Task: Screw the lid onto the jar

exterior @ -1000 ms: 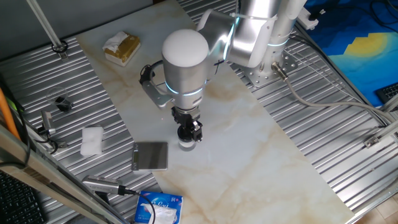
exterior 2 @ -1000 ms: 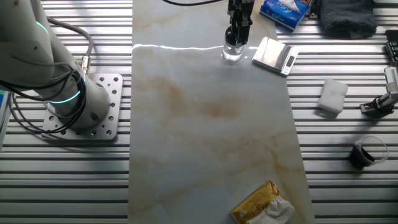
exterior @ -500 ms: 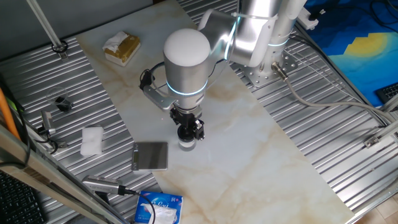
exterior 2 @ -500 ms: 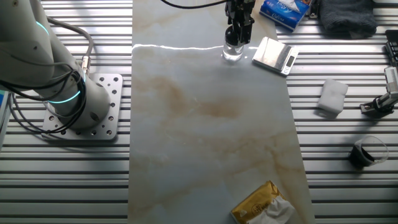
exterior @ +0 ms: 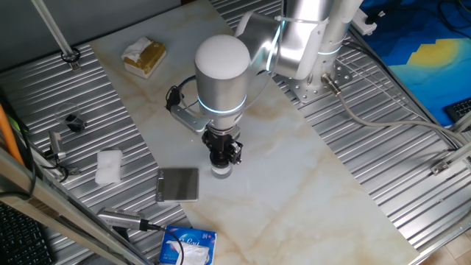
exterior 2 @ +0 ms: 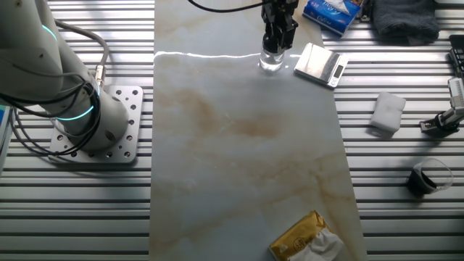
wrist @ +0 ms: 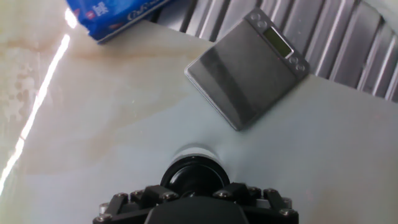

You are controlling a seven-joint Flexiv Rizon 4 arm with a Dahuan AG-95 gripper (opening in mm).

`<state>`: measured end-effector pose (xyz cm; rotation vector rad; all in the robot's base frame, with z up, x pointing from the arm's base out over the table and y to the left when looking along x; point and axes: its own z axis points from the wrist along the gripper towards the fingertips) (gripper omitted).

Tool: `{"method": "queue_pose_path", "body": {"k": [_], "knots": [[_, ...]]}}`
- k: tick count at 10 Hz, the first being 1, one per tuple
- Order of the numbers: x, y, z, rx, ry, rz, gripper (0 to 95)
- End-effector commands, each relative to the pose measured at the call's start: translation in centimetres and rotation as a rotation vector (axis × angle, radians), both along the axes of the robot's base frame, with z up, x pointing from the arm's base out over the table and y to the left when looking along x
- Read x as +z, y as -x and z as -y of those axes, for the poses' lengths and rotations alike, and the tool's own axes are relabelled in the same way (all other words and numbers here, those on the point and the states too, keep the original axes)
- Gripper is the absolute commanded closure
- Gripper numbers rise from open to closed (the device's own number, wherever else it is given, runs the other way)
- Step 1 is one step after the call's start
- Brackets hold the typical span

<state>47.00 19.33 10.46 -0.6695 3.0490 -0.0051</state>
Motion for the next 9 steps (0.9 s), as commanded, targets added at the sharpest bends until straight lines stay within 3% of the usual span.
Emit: {"method": "queue_pose_path", "body": {"k": [1,4,9], "knots": [[-0.02,-0.01,0.0,-0.012,-0.001,0.0,38.0],[-0.03,-0.01,0.0,-0.096,-0.009,-0.008,95.0],[-0.03,-0.01,0.0,-0.207,-0.014,-0.021,95.0]]}}
